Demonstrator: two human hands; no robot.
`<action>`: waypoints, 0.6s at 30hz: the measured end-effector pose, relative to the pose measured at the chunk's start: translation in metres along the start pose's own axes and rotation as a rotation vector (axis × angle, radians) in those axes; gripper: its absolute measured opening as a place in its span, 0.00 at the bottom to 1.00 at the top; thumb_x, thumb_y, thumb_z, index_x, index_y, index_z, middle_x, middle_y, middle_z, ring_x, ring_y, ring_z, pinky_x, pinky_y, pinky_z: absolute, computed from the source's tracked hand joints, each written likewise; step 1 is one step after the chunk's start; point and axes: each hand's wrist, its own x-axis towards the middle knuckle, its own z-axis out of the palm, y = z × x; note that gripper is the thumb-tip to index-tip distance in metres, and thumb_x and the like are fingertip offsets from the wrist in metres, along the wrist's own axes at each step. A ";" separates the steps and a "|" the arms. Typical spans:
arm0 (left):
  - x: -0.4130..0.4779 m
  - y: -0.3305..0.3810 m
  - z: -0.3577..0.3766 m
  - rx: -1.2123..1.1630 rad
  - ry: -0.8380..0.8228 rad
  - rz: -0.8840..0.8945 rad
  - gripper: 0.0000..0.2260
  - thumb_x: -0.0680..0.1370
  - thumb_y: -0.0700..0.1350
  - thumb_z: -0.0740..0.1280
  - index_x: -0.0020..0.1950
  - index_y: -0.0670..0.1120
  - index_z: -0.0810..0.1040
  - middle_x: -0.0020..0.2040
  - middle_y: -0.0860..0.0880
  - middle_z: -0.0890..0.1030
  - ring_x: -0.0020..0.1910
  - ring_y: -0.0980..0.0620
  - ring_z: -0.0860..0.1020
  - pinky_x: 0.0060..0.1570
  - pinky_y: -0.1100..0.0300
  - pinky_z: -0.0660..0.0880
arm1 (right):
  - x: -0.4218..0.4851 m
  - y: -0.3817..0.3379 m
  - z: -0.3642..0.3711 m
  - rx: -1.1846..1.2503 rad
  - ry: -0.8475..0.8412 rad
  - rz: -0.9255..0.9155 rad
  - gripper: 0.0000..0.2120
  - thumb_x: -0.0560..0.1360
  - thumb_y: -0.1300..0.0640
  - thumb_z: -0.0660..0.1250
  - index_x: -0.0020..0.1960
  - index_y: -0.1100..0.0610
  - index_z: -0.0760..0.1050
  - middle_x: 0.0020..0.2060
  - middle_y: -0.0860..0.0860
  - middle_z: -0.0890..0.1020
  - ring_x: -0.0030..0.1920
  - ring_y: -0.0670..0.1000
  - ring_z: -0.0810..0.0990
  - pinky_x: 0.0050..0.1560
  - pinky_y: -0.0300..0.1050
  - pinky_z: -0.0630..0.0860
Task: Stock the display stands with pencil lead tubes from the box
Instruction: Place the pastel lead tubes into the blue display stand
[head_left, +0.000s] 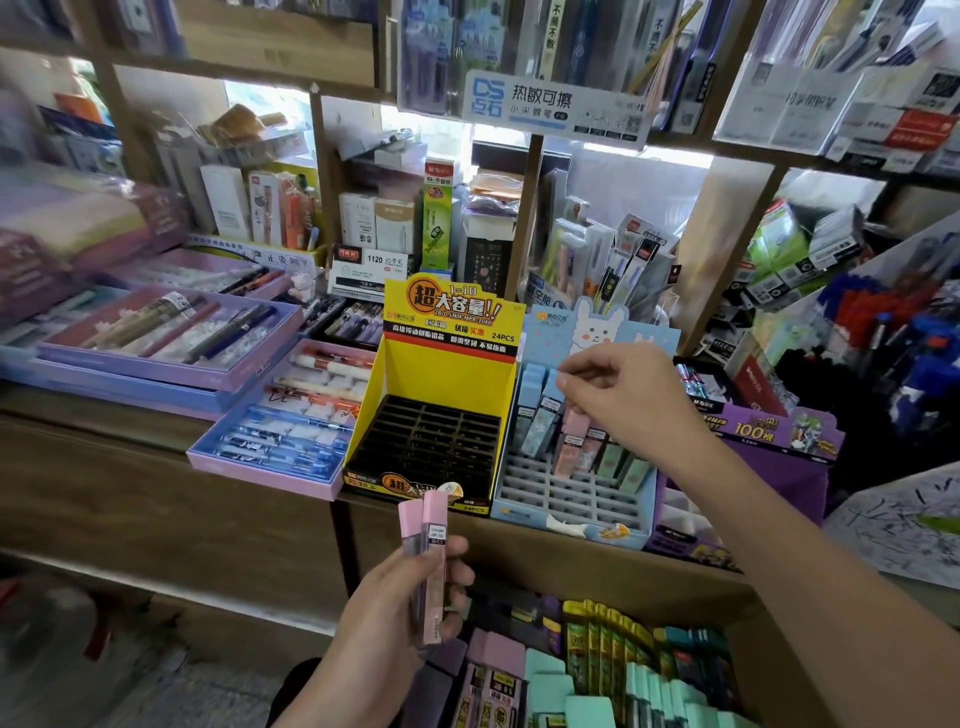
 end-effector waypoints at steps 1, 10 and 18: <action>0.000 0.000 0.000 -0.006 -0.003 -0.001 0.18 0.71 0.46 0.69 0.55 0.36 0.84 0.39 0.39 0.80 0.31 0.47 0.76 0.24 0.59 0.70 | 0.002 0.000 0.001 -0.022 -0.013 -0.013 0.06 0.76 0.59 0.75 0.46 0.49 0.84 0.36 0.42 0.84 0.35 0.41 0.83 0.44 0.40 0.81; 0.003 -0.002 -0.002 -0.012 -0.014 0.010 0.15 0.71 0.45 0.70 0.51 0.37 0.85 0.38 0.38 0.80 0.31 0.46 0.77 0.23 0.58 0.70 | 0.009 -0.006 0.004 -0.175 -0.096 -0.076 0.05 0.77 0.59 0.74 0.52 0.57 0.86 0.40 0.47 0.84 0.39 0.41 0.80 0.41 0.26 0.74; 0.010 -0.004 -0.006 -0.013 -0.015 -0.016 0.14 0.71 0.43 0.70 0.51 0.36 0.85 0.37 0.38 0.80 0.30 0.46 0.77 0.23 0.58 0.70 | 0.016 -0.012 0.005 -0.270 -0.142 -0.090 0.04 0.77 0.58 0.74 0.50 0.56 0.87 0.38 0.45 0.83 0.37 0.37 0.78 0.39 0.23 0.71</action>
